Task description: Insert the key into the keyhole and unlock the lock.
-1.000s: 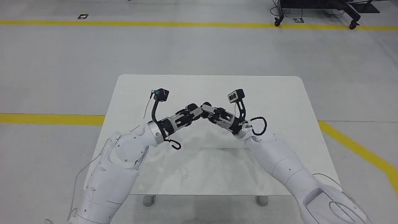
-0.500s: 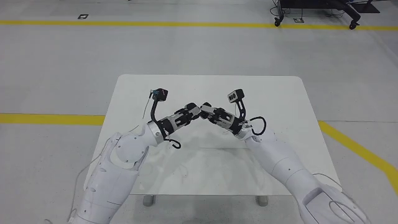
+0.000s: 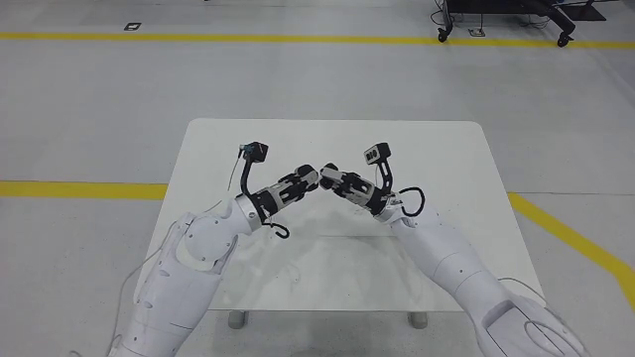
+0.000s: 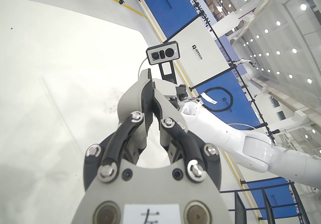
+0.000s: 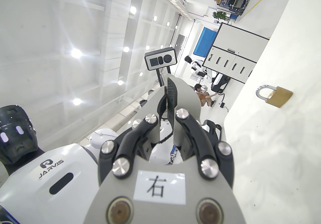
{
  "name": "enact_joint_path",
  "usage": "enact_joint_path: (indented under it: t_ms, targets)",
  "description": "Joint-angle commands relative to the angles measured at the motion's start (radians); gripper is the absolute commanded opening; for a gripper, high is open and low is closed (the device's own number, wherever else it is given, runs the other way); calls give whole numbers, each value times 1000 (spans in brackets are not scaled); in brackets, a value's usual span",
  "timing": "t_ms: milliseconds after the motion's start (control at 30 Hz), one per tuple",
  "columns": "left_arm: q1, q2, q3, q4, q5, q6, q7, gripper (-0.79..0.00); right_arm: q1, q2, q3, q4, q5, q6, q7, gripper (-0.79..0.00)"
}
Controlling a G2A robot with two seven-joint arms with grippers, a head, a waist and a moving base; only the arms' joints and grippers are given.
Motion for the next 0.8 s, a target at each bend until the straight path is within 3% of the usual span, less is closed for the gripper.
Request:
enact_joint_path:
  t_ms: [0, 233, 367, 433, 767]
  targets:
    - [0, 0, 2, 0, -4, 1, 1, -785, 0, 0, 3, 1, 1, 1, 1, -785]
    - [0, 3, 1, -1, -14, -3, 0, -785, -2, -2, 9, 1, -4, 1, 1, -785]
    - [-1, 5, 2, -1, -20, -6, 1, -671, -2, -4, 12, 4, -3, 2, 2, -785]
    - [-1, 5, 3, -2, -22, -7, 1, -693, -1, -5, 13, 6, -4, 2, 2, -785]
    - [-4, 8, 12, 1, -29, -3, -7, -656, 1, -11, 15, 11, -9, 4, 4, -785]
